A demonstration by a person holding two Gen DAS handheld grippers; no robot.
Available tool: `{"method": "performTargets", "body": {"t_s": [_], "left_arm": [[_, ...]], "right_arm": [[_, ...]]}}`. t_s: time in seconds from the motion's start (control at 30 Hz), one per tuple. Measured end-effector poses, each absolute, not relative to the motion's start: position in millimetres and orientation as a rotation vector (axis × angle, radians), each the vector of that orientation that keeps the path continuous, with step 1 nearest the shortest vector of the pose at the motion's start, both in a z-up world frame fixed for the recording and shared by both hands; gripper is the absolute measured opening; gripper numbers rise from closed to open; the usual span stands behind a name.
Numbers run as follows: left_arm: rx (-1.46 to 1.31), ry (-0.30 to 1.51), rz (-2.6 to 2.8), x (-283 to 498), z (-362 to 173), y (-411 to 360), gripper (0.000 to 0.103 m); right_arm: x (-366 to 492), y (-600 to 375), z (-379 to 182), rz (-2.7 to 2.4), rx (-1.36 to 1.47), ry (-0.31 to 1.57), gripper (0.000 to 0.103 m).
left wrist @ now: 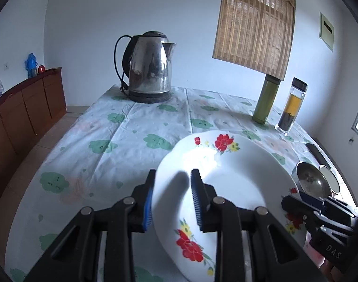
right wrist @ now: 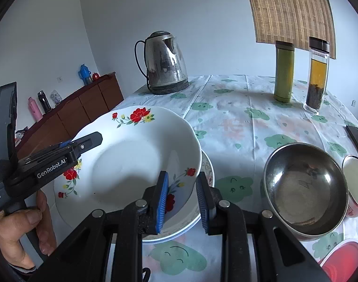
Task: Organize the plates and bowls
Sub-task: 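Carry the red-flower plate over the pink-floral plate stack with the right gripper, then lower the red-flower plate onto the stack and open the right gripper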
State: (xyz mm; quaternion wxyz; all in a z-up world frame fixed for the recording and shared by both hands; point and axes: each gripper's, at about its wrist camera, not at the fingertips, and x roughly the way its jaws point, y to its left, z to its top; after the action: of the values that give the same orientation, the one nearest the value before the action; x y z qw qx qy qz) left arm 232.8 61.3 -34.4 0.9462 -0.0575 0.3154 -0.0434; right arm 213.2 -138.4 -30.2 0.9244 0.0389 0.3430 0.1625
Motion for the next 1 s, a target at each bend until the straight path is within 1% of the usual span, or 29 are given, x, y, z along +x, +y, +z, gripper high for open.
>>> {"method": "performTargets", "body": {"t_s": [1.0], "left_arm": [[-0.101, 0.698, -0.099, 246, -61, 51, 0.026]], "right_arm": [[221, -141, -47, 0.278, 0.048, 0.745, 0.026]]}}
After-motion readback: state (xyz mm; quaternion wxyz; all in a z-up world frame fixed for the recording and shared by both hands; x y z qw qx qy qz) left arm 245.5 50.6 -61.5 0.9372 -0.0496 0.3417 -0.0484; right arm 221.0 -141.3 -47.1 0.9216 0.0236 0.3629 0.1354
